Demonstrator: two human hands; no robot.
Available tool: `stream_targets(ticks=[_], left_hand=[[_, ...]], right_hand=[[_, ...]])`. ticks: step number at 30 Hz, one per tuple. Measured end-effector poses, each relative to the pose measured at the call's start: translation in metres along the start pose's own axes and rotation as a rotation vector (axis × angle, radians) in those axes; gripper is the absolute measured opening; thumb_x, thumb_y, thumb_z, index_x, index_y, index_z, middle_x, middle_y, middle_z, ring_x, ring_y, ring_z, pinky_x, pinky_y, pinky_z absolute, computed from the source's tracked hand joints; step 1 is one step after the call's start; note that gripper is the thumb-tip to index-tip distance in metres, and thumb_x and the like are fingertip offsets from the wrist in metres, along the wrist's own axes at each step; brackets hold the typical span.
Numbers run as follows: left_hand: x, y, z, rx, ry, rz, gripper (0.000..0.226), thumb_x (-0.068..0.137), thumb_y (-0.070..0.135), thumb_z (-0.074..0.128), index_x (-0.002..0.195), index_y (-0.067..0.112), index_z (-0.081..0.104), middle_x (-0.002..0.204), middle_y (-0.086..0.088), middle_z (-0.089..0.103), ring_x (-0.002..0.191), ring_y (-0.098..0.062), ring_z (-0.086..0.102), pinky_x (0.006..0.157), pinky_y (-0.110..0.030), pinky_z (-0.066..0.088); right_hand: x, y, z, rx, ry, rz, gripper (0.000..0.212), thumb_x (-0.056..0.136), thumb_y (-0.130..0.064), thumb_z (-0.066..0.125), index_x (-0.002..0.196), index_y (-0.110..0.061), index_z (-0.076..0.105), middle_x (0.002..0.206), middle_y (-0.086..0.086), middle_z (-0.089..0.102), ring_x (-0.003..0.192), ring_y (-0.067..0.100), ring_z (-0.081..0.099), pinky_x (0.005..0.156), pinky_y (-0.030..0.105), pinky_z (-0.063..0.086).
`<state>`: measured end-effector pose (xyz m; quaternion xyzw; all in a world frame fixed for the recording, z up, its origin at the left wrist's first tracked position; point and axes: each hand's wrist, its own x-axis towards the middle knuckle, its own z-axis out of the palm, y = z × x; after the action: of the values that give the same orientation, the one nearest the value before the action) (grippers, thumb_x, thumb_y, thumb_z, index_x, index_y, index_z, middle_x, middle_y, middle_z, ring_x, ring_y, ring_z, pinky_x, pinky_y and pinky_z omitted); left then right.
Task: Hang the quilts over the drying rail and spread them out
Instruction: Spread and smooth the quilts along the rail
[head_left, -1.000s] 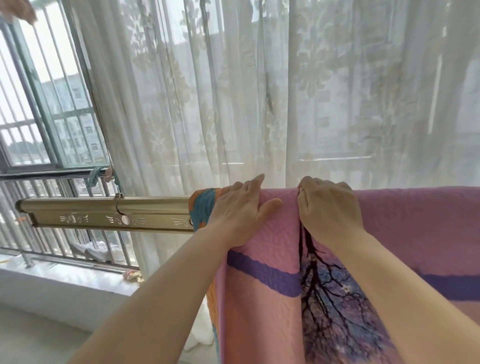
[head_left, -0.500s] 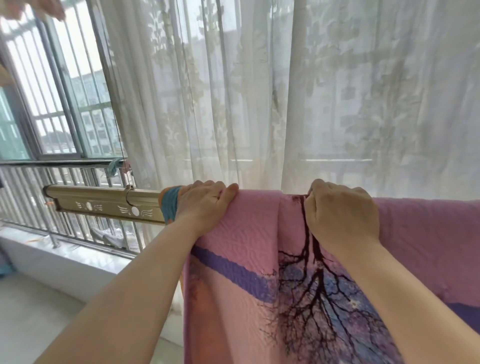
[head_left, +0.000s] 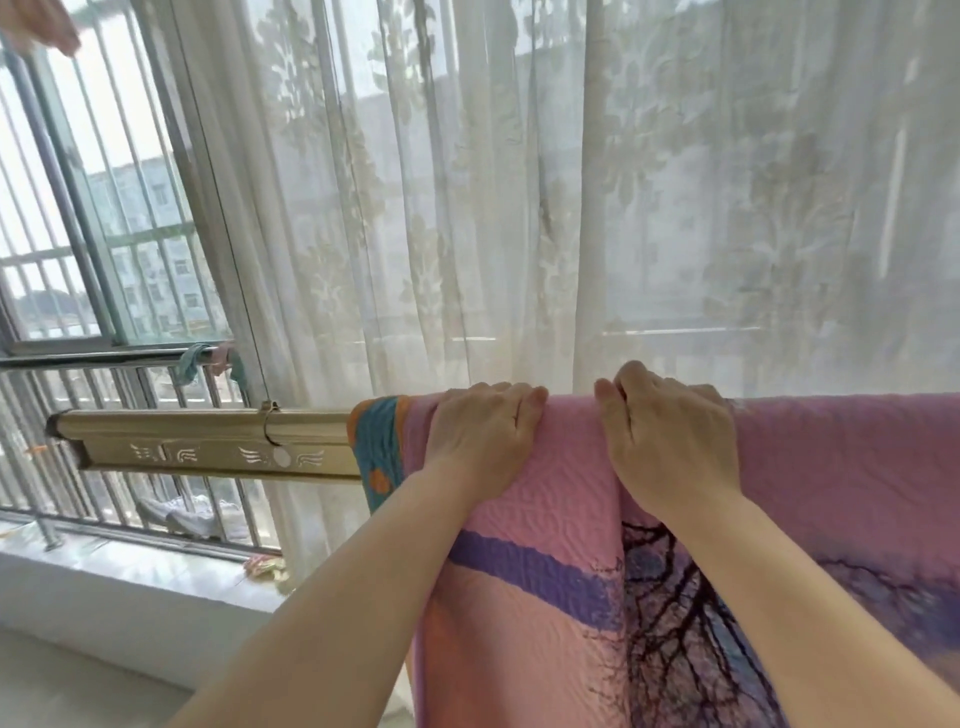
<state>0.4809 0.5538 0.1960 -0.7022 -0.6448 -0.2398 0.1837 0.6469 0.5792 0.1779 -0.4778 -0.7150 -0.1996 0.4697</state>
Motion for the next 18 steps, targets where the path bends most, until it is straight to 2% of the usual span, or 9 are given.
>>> stream_targets(ticks=[3,5,7,10,14,18], left_hand=[[0.001,-0.014,0.003,0.075,0.026,0.031,0.046,0.100,0.040,0.016,0.095,0.022,0.058,0.097,0.002,0.067,0.088,-0.020,0.060,0.080,-0.036,0.037],[0.002,-0.028,0.001,0.087,0.026,0.019,0.047,0.100,0.040,0.016,0.091,0.021,0.058,0.093,0.001,0.069,0.085,-0.022,0.062,0.077,-0.036,0.037],[0.003,-0.048,-0.001,0.081,0.017,-0.026,0.047,0.101,0.038,0.019,0.094,0.020,0.061,0.098,0.000,0.070,0.089,-0.023,0.063,0.081,-0.037,0.038],[0.002,-0.083,-0.004,0.097,0.012,-0.081,0.047,0.102,0.036,0.021,0.099,0.018,0.064,0.106,-0.003,0.071,0.095,-0.025,0.063,0.086,-0.037,0.038],[-0.002,-0.115,-0.012,0.094,-0.006,-0.127,0.047,0.102,0.033,0.023,0.102,0.015,0.066,0.108,-0.007,0.071,0.098,-0.027,0.062,0.091,-0.038,0.037],[-0.009,-0.143,-0.021,0.119,-0.035,-0.162,0.046,0.102,0.032,0.022,0.118,0.019,0.063,0.118,-0.006,0.068,0.105,-0.029,0.060,0.092,-0.037,0.037]], right_hand=[[-0.001,-0.002,0.003,-0.056,0.043,-0.005,0.041,0.098,-0.036,0.026,0.081,-0.014,0.055,0.057,-0.004,0.058,0.046,0.014,0.038,0.064,0.034,0.042],[0.000,-0.002,0.003,-0.109,0.057,-0.020,0.039,0.097,-0.034,0.029,0.080,-0.013,0.057,0.053,-0.004,0.057,0.042,0.015,0.034,0.057,0.030,0.039],[0.001,-0.004,0.003,-0.156,0.064,-0.019,0.037,0.097,-0.032,0.032,0.076,-0.013,0.055,0.048,-0.005,0.053,0.038,0.015,0.029,0.054,0.028,0.033],[0.002,-0.012,0.009,-0.220,0.008,-0.029,0.035,0.096,-0.031,0.034,0.072,-0.016,0.054,0.048,-0.008,0.045,0.037,0.015,0.031,0.053,0.027,0.031],[0.003,-0.025,0.013,-0.253,-0.014,-0.030,0.032,0.093,-0.028,0.038,0.070,-0.014,0.056,0.047,-0.003,0.051,0.036,0.017,0.030,0.054,0.026,0.029],[0.003,-0.032,0.013,-0.270,0.004,0.026,0.030,0.090,-0.023,0.040,0.067,-0.012,0.056,0.045,0.002,0.051,0.037,0.019,0.030,0.055,0.027,0.028]])
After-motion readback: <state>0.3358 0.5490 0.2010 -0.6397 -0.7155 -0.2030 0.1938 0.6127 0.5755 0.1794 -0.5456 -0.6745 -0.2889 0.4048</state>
